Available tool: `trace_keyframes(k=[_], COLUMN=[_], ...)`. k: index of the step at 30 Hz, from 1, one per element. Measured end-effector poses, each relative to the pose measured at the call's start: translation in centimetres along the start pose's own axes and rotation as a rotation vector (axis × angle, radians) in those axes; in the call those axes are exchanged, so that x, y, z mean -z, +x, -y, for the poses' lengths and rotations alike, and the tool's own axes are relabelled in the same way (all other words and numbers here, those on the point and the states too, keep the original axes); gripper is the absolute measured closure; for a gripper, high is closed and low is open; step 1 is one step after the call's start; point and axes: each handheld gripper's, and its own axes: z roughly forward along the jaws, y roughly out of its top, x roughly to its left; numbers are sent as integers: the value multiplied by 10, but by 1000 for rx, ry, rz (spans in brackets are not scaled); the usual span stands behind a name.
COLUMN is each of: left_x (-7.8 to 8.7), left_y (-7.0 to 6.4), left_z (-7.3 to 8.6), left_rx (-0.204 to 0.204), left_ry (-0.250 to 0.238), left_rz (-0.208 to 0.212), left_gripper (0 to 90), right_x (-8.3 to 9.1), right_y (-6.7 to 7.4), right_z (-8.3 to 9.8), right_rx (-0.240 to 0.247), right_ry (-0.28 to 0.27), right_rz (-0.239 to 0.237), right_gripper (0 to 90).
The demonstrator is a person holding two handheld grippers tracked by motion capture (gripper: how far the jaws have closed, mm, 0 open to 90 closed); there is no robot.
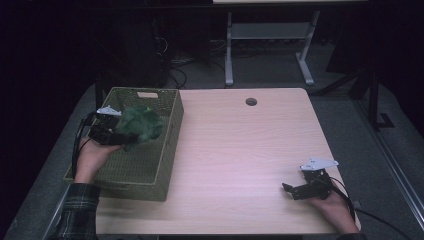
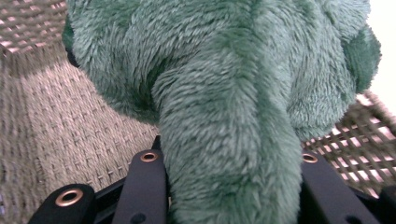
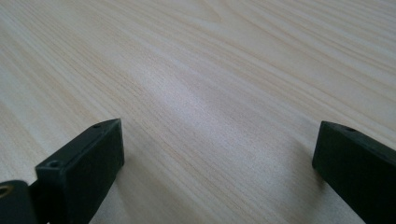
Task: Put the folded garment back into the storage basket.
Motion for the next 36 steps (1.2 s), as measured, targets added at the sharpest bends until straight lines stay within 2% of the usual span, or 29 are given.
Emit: trace_keyframes(k=[11,15,19,23,26,32,36], left_x=[-26,-34,-42,-48,-50,-55,-56], left_y=[4,4,3,1,1,1,0], left_z=[12,14,17,18,19,24,26], left_rx=[-20,-32,-29,-41,-34,-37,-55], left_ry=[51,95,110,145,166,203,205], left_rz=[27,28,38,40,48,40,40], left_gripper=[616,616,608,602,597,536,474], right_x=[0,0,0,0,0,0,0], right_y=[0,0,0,0,0,0,0], right_z=[0,0,0,0,0,0,0], right_rx=[0,0,0,0,0,3,3], right_ry=[0,0,0,0,0,-2,-2], right_rz=[0,0,0,0,0,2,2], right_gripper=[18,18,18,18,18,18,18])
